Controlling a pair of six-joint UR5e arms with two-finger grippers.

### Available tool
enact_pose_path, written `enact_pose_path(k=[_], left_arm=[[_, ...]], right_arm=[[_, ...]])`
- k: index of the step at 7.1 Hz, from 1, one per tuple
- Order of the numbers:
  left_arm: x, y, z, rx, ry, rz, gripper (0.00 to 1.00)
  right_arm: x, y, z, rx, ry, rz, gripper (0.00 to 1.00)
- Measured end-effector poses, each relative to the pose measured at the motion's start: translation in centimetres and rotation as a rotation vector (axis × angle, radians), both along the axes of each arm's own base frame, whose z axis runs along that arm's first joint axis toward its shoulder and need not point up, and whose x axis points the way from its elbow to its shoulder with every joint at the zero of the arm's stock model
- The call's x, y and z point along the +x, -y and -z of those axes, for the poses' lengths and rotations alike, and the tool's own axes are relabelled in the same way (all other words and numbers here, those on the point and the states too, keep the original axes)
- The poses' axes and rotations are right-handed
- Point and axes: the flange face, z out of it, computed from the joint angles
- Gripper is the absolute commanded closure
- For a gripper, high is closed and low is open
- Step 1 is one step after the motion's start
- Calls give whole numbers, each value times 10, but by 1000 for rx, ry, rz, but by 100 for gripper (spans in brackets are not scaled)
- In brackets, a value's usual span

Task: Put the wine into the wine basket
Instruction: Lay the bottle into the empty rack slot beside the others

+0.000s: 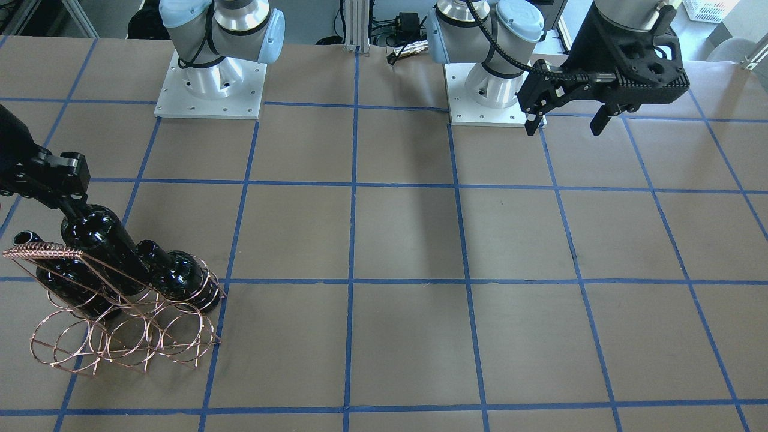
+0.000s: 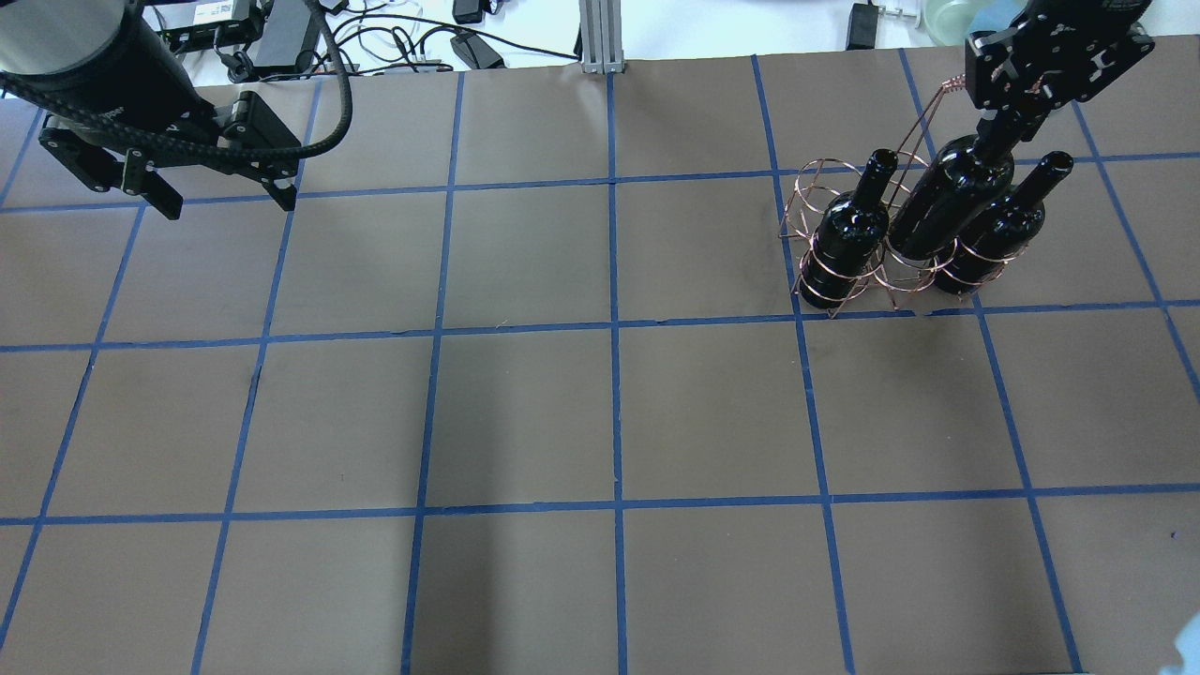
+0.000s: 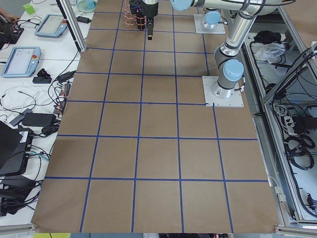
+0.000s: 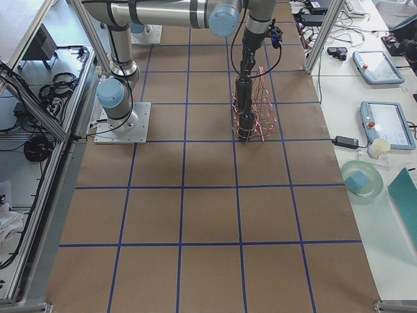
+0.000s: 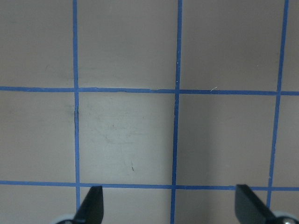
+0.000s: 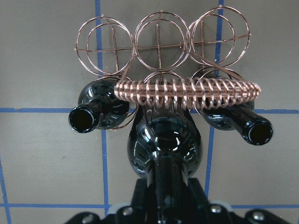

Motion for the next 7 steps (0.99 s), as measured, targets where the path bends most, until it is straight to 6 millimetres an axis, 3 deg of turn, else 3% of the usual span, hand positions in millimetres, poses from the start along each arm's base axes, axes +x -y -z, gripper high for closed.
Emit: enact_pose_path(k=[4, 7], left_arm=[[-12, -5, 6, 13, 5, 25, 0], [-12, -5, 6, 13, 5, 29, 0]], right_arm=[[-7, 9, 17, 16, 13, 7, 100], [-11, 32, 57, 19, 15, 2, 100]])
